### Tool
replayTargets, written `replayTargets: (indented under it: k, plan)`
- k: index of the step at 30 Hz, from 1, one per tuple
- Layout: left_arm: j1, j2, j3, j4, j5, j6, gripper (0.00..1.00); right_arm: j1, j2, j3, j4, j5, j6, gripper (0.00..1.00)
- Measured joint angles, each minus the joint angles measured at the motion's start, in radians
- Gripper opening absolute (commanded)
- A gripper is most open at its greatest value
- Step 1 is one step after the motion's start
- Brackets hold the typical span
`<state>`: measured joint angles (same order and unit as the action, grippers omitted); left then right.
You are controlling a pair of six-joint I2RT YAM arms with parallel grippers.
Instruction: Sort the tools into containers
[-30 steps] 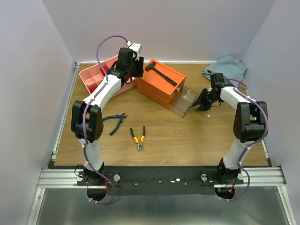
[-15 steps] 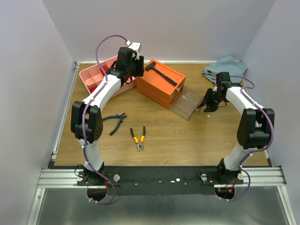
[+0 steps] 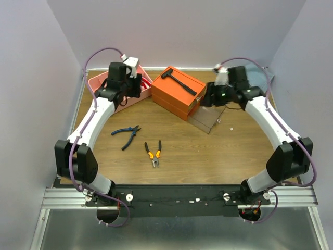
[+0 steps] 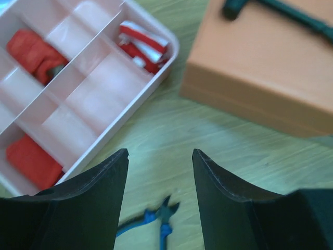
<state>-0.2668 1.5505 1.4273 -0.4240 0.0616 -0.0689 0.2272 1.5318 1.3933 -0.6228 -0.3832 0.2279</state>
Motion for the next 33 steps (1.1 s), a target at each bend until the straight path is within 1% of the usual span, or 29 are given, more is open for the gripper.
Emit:
replayTargets:
  k: [1,2,3,4,6,7,8,9,11,13,15,17,18,19,21,24,28,33]
  plan:
    - [0.033,-0.028,-0.039,-0.008,0.004,0.003,0.63,0.049,0.003,0.001,0.005,-0.03,-0.07,0.57]
    - [0.051,-0.042,-0.056,-0.019,0.003,0.005,0.63,0.106,0.009,0.005,0.008,-0.075,-0.171,0.57]
    - [0.092,-0.069,-0.09,-0.032,0.006,0.008,0.63,0.177,0.02,0.01,0.009,-0.121,-0.278,0.57]
    - [0.119,-0.087,-0.109,-0.037,0.008,0.01,0.63,0.23,0.029,0.014,0.008,-0.15,-0.352,0.57]
    - [0.171,-0.118,-0.131,-0.039,0.012,0.014,0.63,0.306,0.06,0.033,-0.002,-0.217,-0.51,0.57]
    - [0.193,-0.134,-0.14,-0.037,0.017,0.016,0.63,0.336,0.095,0.067,-0.033,-0.259,-0.632,0.57]
    - [0.214,-0.158,-0.151,-0.037,0.024,0.018,0.63,0.344,0.124,0.102,-0.06,-0.279,-0.695,0.57]
    - [0.224,-0.175,-0.159,-0.037,0.029,0.02,0.63,0.356,0.185,0.164,-0.1,-0.305,-0.828,0.57]
    - [0.241,-0.231,-0.188,-0.028,0.045,0.027,0.63,0.371,0.257,0.249,-0.17,-0.319,-0.988,0.57]
    - [0.247,-0.295,-0.228,-0.018,0.062,0.032,0.64,0.395,0.364,0.352,-0.272,-0.323,-1.188,0.57]
    - [0.25,-0.349,-0.26,-0.014,0.072,0.033,0.64,0.429,0.434,0.399,-0.355,-0.313,-1.324,0.57]
    - [0.252,-0.425,-0.312,-0.004,0.081,0.032,0.64,0.48,0.485,0.403,-0.427,-0.286,-1.47,0.57]
    - [0.252,-0.459,-0.334,-0.002,0.082,0.031,0.64,0.489,0.489,0.399,-0.431,-0.272,-1.536,0.57]
    - [0.253,-0.484,-0.352,-0.005,0.084,0.03,0.64,0.526,0.5,0.369,-0.47,-0.258,-1.588,0.57]
    - [0.269,-0.537,-0.386,-0.006,0.095,0.026,0.64,0.58,0.501,0.32,-0.492,-0.224,-1.707,0.57]
    - [0.318,-0.597,-0.425,-0.02,0.101,0.02,0.64,0.631,0.502,0.286,-0.502,-0.189,-1.816,0.57]
    - [0.343,-0.626,-0.449,-0.037,0.104,0.019,0.64,0.65,0.505,0.285,-0.497,-0.169,-1.899,0.56]
    - [0.38,-0.628,-0.457,-0.042,0.121,-0.003,0.64,0.655,0.557,0.308,-0.492,-0.153,-1.952,0.56]
